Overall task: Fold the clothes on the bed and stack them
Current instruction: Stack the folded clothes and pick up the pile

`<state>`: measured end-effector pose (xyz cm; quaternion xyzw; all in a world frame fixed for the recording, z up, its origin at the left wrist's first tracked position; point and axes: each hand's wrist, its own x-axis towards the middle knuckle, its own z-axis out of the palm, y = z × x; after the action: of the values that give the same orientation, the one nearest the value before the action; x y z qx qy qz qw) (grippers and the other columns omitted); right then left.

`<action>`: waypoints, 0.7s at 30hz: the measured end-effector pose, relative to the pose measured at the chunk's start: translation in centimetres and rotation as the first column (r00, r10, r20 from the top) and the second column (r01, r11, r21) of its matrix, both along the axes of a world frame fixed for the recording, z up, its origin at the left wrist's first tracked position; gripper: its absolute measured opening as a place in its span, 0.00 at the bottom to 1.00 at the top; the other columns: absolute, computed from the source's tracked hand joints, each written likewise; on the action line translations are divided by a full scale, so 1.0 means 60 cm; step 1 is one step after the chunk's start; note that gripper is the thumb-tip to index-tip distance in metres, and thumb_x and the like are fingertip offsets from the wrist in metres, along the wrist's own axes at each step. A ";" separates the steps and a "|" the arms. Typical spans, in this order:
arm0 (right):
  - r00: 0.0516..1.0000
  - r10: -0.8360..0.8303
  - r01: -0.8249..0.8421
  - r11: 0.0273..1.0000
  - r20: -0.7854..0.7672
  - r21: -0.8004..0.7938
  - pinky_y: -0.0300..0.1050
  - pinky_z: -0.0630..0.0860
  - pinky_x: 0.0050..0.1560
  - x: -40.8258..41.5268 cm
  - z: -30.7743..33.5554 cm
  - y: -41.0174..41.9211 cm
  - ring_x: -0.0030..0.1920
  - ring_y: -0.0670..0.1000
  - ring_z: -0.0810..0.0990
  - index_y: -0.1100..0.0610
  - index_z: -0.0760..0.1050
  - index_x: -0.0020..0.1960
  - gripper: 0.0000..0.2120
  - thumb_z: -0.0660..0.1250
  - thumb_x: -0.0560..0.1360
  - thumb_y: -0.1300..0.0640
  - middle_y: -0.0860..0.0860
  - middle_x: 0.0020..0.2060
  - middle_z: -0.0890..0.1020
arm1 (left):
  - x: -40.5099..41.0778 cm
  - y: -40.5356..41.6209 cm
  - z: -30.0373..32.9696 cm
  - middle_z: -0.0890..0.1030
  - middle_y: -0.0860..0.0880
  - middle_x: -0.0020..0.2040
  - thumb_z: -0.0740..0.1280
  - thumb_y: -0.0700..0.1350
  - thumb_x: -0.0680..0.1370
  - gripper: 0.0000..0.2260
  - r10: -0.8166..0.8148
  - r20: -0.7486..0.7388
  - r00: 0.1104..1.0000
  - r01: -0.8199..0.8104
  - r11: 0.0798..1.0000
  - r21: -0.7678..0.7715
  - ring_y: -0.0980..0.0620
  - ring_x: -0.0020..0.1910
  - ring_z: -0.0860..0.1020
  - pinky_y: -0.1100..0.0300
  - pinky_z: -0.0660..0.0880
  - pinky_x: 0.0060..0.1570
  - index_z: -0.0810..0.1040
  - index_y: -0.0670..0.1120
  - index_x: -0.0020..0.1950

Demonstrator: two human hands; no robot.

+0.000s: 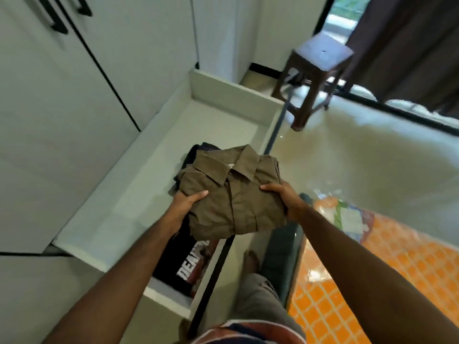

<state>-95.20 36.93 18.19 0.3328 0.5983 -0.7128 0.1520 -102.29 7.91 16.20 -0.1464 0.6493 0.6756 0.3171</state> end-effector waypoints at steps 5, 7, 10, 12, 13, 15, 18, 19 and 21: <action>0.958 0.288 -0.288 0.957 0.003 0.034 0.45 0.81 0.46 -0.227 0.020 0.055 0.54 0.56 0.84 0.54 0.76 0.64 0.19 0.74 0.74 0.57 0.56 0.56 0.84 | -0.087 0.039 -0.007 0.84 0.50 0.59 0.83 0.53 0.63 0.36 0.223 -0.001 0.975 -0.223 0.975 0.013 0.49 0.56 0.83 0.50 0.78 0.61 0.76 0.47 0.69; 0.929 0.371 -0.370 0.926 0.009 0.072 0.42 0.81 0.43 -0.297 0.030 0.064 0.53 0.54 0.84 0.54 0.77 0.62 0.17 0.73 0.74 0.57 0.53 0.54 0.85 | -0.112 0.050 -0.006 0.84 0.50 0.59 0.81 0.54 0.66 0.35 0.278 0.005 0.960 -0.278 0.960 0.025 0.49 0.57 0.83 0.51 0.77 0.62 0.76 0.48 0.69; 0.892 0.451 -0.451 0.885 0.027 0.117 0.45 0.80 0.47 -0.367 0.029 0.060 0.56 0.56 0.83 0.53 0.77 0.64 0.21 0.75 0.72 0.54 0.54 0.56 0.84 | -0.141 0.058 -0.006 0.83 0.50 0.61 0.79 0.61 0.63 0.38 0.370 0.060 0.927 -0.371 0.928 0.008 0.49 0.58 0.82 0.51 0.76 0.64 0.75 0.49 0.70; 0.878 0.475 -0.478 0.865 0.056 0.151 0.46 0.79 0.47 -0.401 0.031 0.047 0.55 0.55 0.82 0.50 0.78 0.61 0.19 0.76 0.72 0.53 0.53 0.56 0.83 | -0.157 0.053 -0.015 0.83 0.50 0.61 0.78 0.65 0.61 0.40 0.417 0.089 0.904 -0.419 0.908 0.007 0.49 0.58 0.82 0.50 0.76 0.65 0.76 0.50 0.70; 0.875 0.479 -0.483 0.862 0.068 0.155 0.45 0.78 0.46 -0.411 0.035 0.042 0.53 0.53 0.81 0.49 0.77 0.58 0.16 0.76 0.72 0.53 0.52 0.54 0.83 | -0.165 0.051 -0.024 0.83 0.50 0.60 0.78 0.66 0.61 0.41 0.429 0.093 0.899 -0.431 0.902 0.006 0.49 0.58 0.82 0.50 0.75 0.65 0.77 0.50 0.69; 0.875 0.477 -0.483 0.858 0.076 0.172 0.43 0.76 0.44 -0.434 0.041 0.036 0.52 0.51 0.81 0.47 0.76 0.56 0.14 0.75 0.73 0.54 0.50 0.53 0.82 | -0.186 0.043 -0.039 0.84 0.50 0.59 0.79 0.67 0.60 0.42 0.427 0.093 0.899 -0.431 0.902 0.027 0.49 0.58 0.82 0.49 0.75 0.66 0.77 0.49 0.69; 0.864 0.498 -0.502 0.835 0.079 0.226 0.43 0.75 0.45 -0.482 0.050 0.046 0.53 0.51 0.80 0.45 0.76 0.55 0.14 0.76 0.72 0.54 0.51 0.55 0.81 | -0.223 0.053 -0.045 0.84 0.49 0.59 0.78 0.66 0.61 0.41 0.391 0.099 0.915 -0.397 0.916 0.053 0.48 0.58 0.82 0.49 0.75 0.66 0.77 0.46 0.68; 0.855 0.510 -0.516 0.821 0.092 0.243 0.43 0.75 0.44 -0.498 0.053 0.052 0.52 0.51 0.80 0.46 0.76 0.55 0.14 0.75 0.73 0.55 0.51 0.54 0.81 | -0.230 0.063 -0.039 0.84 0.48 0.59 0.77 0.64 0.63 0.38 0.388 0.098 0.916 -0.395 0.916 0.070 0.48 0.58 0.82 0.49 0.74 0.66 0.77 0.45 0.68; 0.841 0.527 -0.539 0.800 0.120 0.264 0.44 0.75 0.44 -0.543 0.055 0.068 0.51 0.51 0.79 0.47 0.75 0.58 0.16 0.75 0.73 0.57 0.50 0.53 0.81 | -0.255 0.084 -0.034 0.83 0.47 0.60 0.74 0.58 0.73 0.28 0.386 0.124 0.914 -0.398 0.913 0.087 0.49 0.59 0.81 0.50 0.75 0.66 0.77 0.45 0.67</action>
<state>-127.80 41.00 21.51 0.1841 0.7616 -0.5395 0.3083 -117.61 12.95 14.16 -0.2909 0.5511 0.7517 0.2161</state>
